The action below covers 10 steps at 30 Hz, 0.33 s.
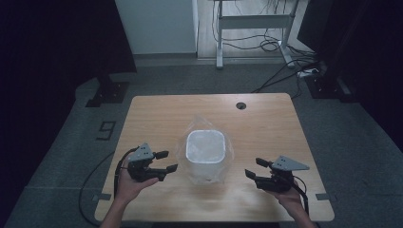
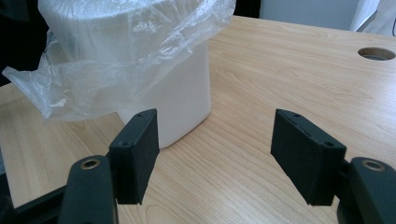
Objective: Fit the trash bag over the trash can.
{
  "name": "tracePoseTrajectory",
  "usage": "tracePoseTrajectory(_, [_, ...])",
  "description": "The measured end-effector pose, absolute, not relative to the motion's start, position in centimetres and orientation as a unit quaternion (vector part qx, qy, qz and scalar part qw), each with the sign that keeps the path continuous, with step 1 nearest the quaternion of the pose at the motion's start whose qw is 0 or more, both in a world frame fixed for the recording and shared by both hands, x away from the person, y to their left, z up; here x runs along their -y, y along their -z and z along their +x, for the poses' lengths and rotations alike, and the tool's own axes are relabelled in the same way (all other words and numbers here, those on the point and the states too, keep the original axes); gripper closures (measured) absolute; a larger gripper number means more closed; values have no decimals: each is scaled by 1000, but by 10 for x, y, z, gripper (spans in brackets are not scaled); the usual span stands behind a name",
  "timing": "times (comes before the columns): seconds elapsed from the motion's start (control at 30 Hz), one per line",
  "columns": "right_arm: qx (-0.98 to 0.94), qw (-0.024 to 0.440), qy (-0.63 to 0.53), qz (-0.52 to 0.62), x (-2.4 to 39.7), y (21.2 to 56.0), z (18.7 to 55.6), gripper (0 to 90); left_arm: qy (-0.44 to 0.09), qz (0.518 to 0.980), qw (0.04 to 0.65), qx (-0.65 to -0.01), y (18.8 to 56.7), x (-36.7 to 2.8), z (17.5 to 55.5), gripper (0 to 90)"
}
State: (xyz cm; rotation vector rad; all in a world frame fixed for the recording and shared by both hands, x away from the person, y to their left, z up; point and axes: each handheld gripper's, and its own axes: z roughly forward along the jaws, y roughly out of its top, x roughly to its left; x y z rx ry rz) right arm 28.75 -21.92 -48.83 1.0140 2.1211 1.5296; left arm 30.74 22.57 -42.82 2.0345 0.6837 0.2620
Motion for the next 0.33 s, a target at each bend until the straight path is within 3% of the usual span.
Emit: tracePoseTrajectory(0.33, [-739, 167, -546, 358, 223, 486, 286, 309, -108, 829, 468, -287, 436, -227, 298, 316])
